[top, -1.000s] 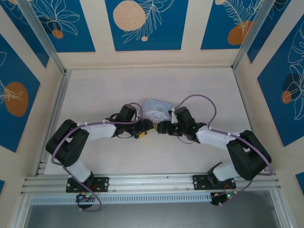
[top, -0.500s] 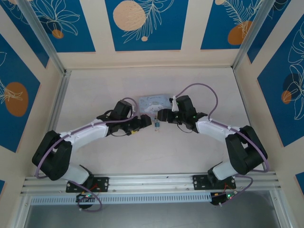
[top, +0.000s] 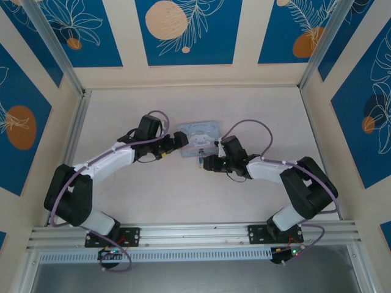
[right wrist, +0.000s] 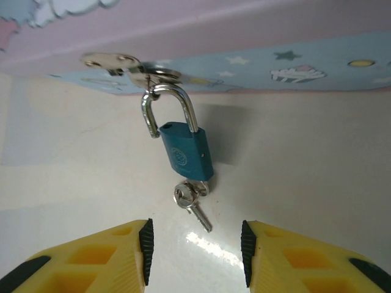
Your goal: Unlock a padlock with a key
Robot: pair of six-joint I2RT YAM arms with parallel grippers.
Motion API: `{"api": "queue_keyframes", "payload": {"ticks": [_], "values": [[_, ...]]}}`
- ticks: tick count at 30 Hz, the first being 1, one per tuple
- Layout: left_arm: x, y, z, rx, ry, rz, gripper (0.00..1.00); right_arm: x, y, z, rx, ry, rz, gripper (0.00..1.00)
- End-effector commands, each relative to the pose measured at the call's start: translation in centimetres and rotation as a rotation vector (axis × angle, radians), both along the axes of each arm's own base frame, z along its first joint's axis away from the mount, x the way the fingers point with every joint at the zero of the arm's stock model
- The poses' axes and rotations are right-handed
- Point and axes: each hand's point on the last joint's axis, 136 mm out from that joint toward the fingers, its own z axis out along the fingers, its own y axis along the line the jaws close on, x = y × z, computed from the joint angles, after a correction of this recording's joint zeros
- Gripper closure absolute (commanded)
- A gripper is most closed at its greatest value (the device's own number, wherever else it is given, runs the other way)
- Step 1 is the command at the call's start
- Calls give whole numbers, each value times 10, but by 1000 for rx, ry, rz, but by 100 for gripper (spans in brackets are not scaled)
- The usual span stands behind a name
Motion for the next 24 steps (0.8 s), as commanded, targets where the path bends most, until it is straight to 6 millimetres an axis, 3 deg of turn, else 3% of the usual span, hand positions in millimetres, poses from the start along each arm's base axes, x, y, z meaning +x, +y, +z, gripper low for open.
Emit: {"api": "queue_keyframes", "payload": {"ticks": [1, 16, 24], "values": [[6, 0, 3, -1, 2, -24, 0, 14, 7, 4, -14, -54, 17, 56], [17, 2, -6, -6, 20, -26, 0, 26, 25, -6, 4, -49, 56, 60], [21, 5, -9, -9, 27, -22, 0, 26, 27, -12, 4, -33, 53, 73]]}}
